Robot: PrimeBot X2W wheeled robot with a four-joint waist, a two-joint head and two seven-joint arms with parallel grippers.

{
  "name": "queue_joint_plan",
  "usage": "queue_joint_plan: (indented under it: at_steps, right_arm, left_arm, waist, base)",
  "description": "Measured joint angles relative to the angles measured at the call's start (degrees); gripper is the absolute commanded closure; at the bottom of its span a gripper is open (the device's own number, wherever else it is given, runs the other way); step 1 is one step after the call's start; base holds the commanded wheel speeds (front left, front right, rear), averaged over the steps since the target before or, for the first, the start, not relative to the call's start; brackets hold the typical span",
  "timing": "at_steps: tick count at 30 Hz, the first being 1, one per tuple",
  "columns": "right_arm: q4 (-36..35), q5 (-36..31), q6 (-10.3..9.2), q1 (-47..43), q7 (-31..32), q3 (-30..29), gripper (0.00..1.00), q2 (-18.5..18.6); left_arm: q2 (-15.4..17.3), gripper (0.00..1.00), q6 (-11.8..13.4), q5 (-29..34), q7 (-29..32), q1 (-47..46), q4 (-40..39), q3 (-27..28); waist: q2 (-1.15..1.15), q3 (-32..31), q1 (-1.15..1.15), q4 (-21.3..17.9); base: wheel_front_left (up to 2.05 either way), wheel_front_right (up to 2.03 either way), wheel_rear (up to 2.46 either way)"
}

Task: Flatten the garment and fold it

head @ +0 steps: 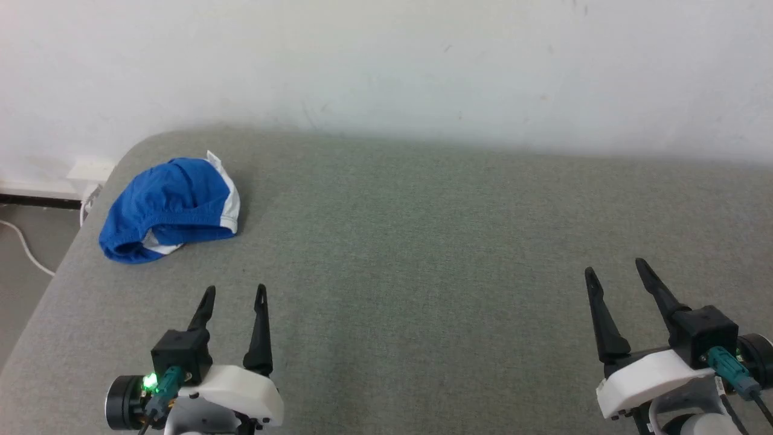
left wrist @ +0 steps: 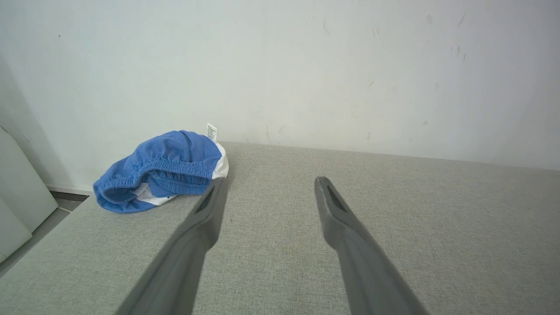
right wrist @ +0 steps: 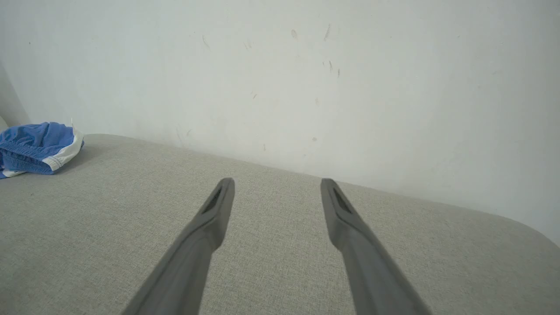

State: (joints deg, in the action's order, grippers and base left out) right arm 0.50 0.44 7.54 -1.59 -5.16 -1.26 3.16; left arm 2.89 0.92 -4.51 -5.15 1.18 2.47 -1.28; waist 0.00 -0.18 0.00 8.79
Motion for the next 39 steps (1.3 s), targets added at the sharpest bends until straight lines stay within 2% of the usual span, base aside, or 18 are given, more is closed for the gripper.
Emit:
queue_joint_plan:
  at_steps: [39]
  right_arm:
    - [1.02,0.01,0.00,-0.91,-4.64,1.66,0.00,-0.03]
  left_arm:
    - [0.00,0.00,1.21,-3.54,-4.57,1.12,1.23,-1.02]
  waist:
    - [0.00,0.44,0.00,12.44]
  base:
    - [0.00,0.00,0.00]
